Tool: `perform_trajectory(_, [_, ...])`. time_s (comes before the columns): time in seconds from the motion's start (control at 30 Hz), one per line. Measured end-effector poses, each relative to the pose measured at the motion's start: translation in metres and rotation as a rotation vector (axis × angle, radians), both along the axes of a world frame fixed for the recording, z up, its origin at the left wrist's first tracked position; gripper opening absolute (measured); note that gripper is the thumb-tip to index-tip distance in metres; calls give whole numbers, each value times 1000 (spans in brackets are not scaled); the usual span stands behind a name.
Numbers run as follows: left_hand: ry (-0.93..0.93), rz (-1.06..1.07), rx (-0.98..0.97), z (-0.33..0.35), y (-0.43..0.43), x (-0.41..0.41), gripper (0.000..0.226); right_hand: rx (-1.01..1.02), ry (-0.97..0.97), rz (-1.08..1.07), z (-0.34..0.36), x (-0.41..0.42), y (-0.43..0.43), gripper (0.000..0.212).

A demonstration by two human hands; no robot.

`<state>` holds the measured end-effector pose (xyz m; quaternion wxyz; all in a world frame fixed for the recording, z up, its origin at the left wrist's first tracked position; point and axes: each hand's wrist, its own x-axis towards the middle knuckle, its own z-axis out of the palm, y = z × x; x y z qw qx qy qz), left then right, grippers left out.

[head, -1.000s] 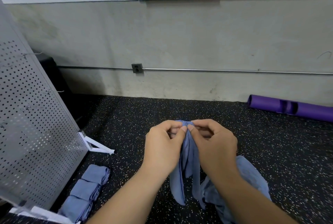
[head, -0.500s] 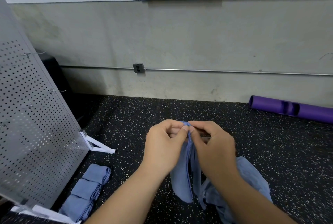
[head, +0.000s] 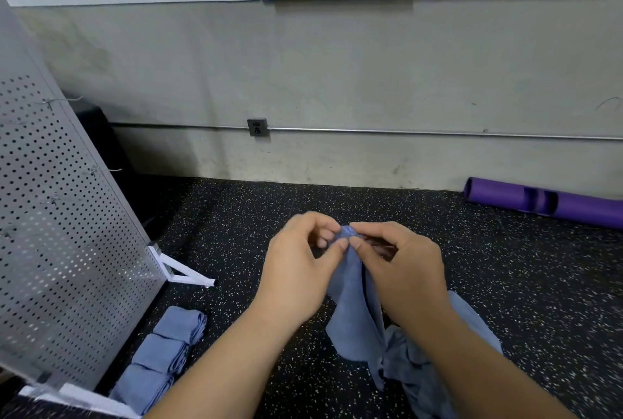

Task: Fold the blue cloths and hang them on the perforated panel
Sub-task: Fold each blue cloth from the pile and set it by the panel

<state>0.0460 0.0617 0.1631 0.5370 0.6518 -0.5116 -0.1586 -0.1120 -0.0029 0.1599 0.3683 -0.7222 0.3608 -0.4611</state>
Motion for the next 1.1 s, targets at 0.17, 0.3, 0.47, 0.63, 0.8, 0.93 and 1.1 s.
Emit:
perform_trajectory(0.17, [-350,-128,-1,10,3,17,22,117,-110,110,6,-2,-2,24])
perform_trajectory(0.3, [-263,-193,59,15,7,24,7,171,-131,213,9,-7,-6,20])
perform_trajectory(0.47, [-218,-197,-44,22,11,30,12,200,126,394,3,-21,-18,22])
perform_trajectory(0.63, [-123,-203,-108,28,16,42,16,170,414,473,-17,-35,-31,32])
perform_trajectory(0.8, [-22,-207,-151,31,20,56,13,110,582,430,-47,-36,-35,44])
perform_trajectory(0.93, [56,-139,-237,36,20,63,15,28,651,422,-69,-32,-35,43])
perform_trajectory(1.1, [126,-75,-312,43,21,67,10,29,708,419,-84,-23,-23,46])
